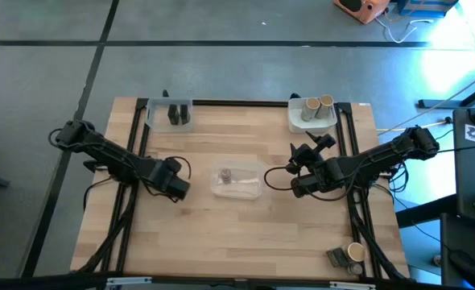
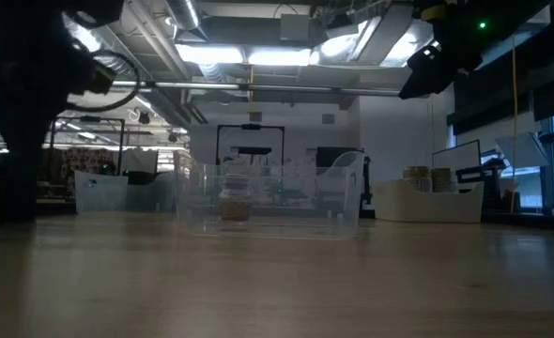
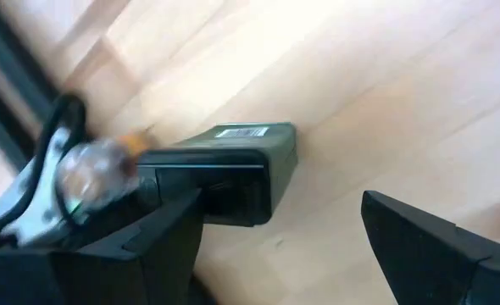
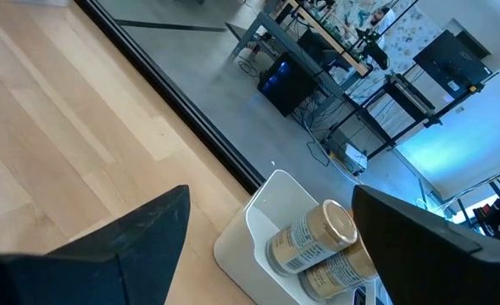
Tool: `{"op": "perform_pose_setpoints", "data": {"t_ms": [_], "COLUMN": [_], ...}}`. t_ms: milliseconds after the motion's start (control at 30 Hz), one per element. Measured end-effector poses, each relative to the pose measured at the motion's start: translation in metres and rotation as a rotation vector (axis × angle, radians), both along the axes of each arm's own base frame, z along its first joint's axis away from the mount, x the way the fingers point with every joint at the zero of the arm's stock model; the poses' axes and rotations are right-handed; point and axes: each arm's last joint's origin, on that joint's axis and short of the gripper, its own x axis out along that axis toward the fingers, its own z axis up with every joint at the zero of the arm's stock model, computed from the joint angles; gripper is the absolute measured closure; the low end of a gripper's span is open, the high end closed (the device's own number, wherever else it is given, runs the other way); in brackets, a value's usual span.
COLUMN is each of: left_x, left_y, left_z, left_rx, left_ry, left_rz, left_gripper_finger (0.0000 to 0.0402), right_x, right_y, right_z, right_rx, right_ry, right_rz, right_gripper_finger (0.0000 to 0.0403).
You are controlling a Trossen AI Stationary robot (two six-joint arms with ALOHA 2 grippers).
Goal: Sort spices by type
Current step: Put the black seasoning can into the top transparent bin
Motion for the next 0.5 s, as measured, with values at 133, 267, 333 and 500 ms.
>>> {"op": "perform_pose_setpoints", "data": {"t_ms": [133, 267, 333, 500], "left_x": [0.005, 0.009, 0.012, 0.018], "left_y": [-0.001, -0.003, -0.004, -0.005], "left_z": [0.002, 0.007, 0.014, 0.03], "left_rx": [-0.006, -0.016, -0.018, 0.0], "left_ry": [-0.034, -0.047, -0.06, -0.061], "left_rz": [-0.057, -0.106, -0.149, -0.307], "left_gripper_finger": [0.0102, 0.0102, 0.0102, 0.0102], "right_x": [0.0, 0.0, 0.0, 0.0], "right_y": [0.0, 0.0, 0.0, 0.0], "right_z": [0.0, 0.0, 0.0, 0.0], "right_rx": [0.0, 0.0, 0.0, -0.004], "right_ry": [0.0, 0.0, 0.0, -0.001], "right_rz": [0.0, 0.0, 0.0, -0.001], "right_gripper_finger": [0.0075, 0.0075, 0.0075, 0.0075]}}
